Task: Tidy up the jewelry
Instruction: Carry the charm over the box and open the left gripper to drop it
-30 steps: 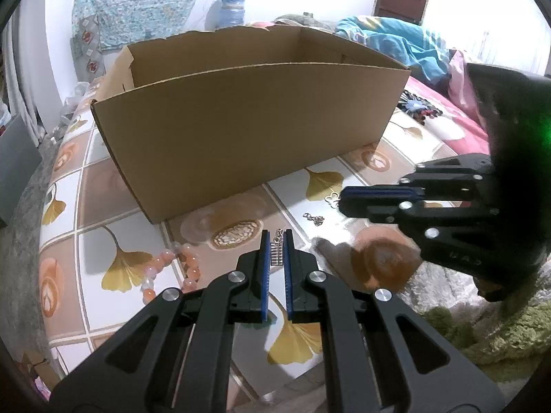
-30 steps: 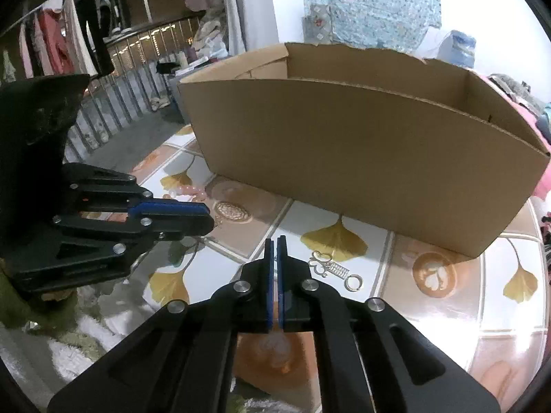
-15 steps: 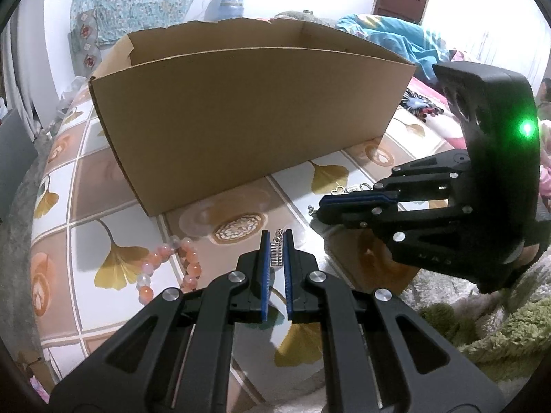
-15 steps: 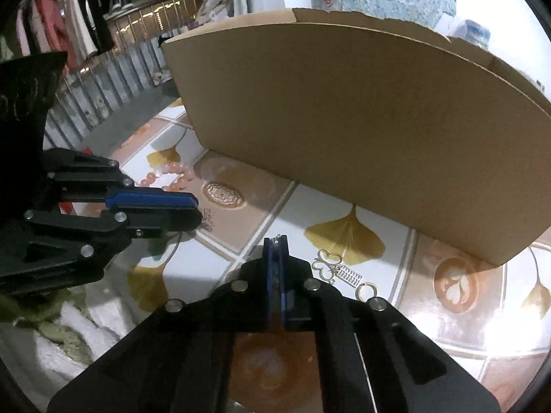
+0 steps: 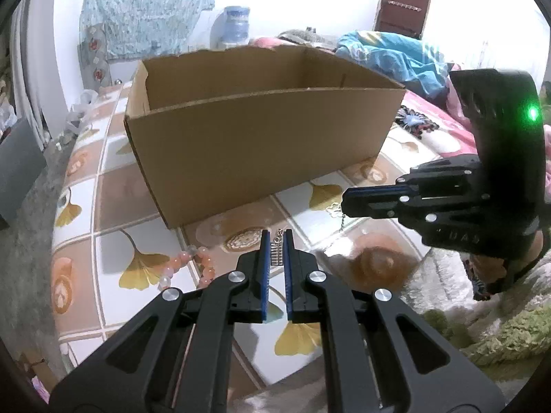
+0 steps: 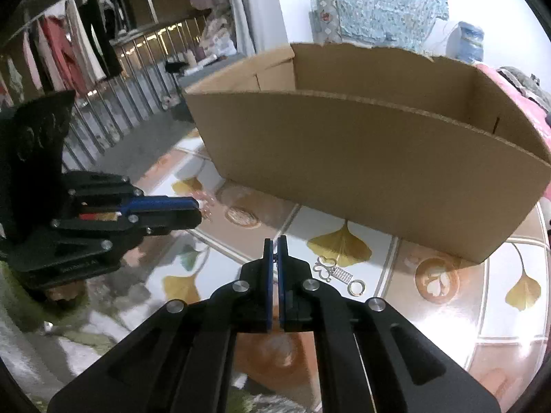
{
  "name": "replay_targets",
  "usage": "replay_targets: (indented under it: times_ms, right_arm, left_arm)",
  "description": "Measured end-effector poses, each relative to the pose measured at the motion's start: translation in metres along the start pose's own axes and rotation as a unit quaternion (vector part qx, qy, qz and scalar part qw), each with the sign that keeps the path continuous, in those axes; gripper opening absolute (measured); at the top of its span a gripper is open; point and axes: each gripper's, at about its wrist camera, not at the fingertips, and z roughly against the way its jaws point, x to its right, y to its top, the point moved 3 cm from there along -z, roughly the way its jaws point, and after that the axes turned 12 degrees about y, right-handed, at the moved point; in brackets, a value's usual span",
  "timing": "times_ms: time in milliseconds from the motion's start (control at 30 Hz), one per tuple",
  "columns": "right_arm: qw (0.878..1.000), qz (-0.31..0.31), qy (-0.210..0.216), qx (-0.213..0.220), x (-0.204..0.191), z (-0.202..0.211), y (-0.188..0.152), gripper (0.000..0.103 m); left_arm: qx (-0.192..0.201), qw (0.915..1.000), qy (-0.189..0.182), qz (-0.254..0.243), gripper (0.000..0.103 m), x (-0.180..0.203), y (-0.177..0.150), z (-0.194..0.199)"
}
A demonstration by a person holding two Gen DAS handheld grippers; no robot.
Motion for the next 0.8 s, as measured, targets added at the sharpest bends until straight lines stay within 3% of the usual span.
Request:
replay_targets:
  times_ms: [233, 433, 500, 667, 800]
  right_arm:
    - [0.998, -0.008, 0.035, 0.051, -0.001, 0.042, 0.027, 0.002]
    - [0.993, 0.016, 0.056, 0.1, 0.007, 0.081, 0.081, 0.002]
    - [0.992, 0.019, 0.064, 0.106, 0.015, 0.087, 0.1, 0.002]
    - [0.995, -0.018, 0.076, 0.07, 0.055, 0.067, 0.145, 0.002]
    - [0.995, -0.07, 0.073, 0.011, 0.093, 0.032, 0.169, 0.002]
  left_arm:
    - [0.043, 0.9988, -0.021, -0.005, 0.006, 0.005, 0.024, 0.033]
    - [0.091, 0.9942, -0.055, -0.013, 0.006, -0.006, 0.085, 0.058]
    - [0.088, 0.9939, -0.065, -0.01, 0.006, -0.011, 0.105, 0.056]
    - [0.032, 0.9956, -0.088, -0.003, 0.006, -0.022, 0.154, 0.008]
    - [-0.058, 0.9919, -0.111, 0.02, 0.006, -0.025, 0.172, -0.055]
